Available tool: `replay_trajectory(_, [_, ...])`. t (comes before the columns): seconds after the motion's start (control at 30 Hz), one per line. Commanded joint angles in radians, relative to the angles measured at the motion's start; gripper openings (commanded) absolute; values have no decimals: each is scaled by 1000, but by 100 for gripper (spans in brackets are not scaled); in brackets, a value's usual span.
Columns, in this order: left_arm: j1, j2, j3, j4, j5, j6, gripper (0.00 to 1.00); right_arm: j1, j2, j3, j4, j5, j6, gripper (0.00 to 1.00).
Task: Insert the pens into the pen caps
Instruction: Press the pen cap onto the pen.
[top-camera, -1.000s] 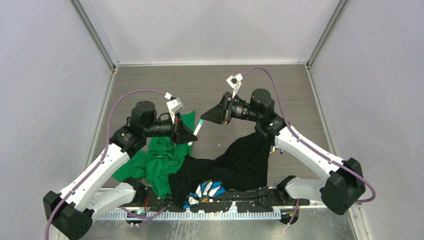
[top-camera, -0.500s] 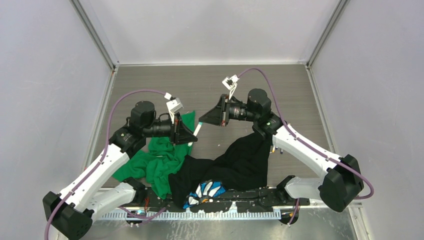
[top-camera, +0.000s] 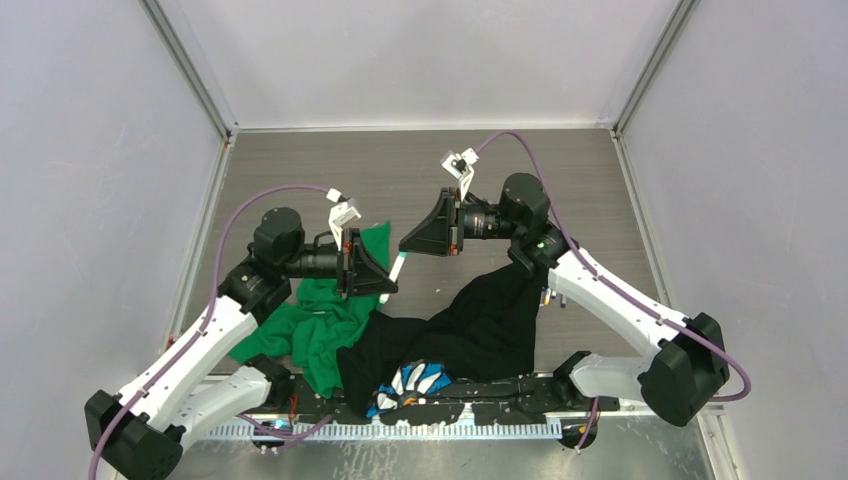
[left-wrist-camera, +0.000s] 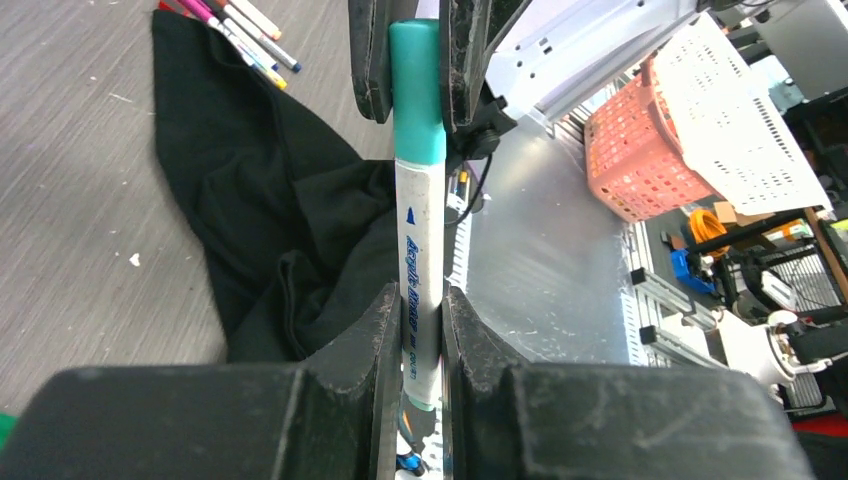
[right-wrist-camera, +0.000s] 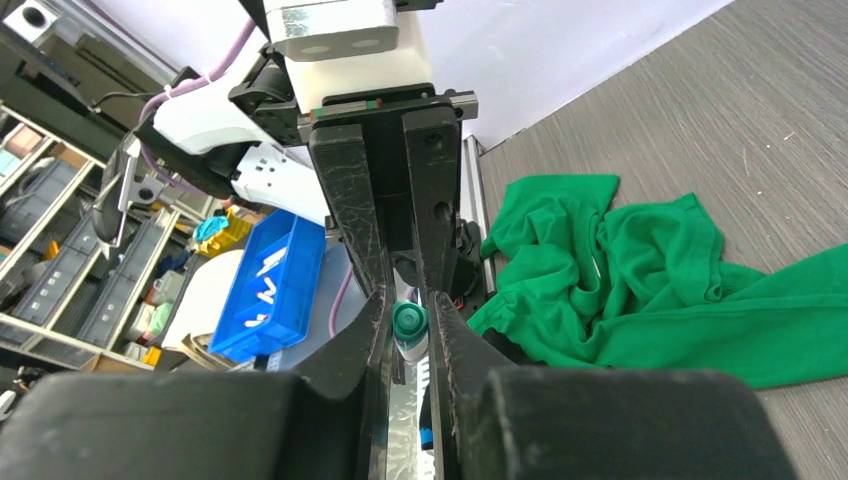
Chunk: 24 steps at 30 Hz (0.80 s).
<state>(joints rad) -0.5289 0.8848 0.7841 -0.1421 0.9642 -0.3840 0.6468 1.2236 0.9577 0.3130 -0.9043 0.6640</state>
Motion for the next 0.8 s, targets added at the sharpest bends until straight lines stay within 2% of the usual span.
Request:
replay_trajectory(0.0, [-3, -24, 21, 284, 73, -94, 0, 9, -11, -11, -51, -76, -20, 1])
replay_trajectory(0.37, [-8, -49, -15, 281, 8, -25, 0, 29, -42, -67, -94, -38, -7, 1])
replay_trajectory(0.77, [-28, -68, 2, 184, -56, 62, 0, 108, -26, -104, -134, 53, -12, 1])
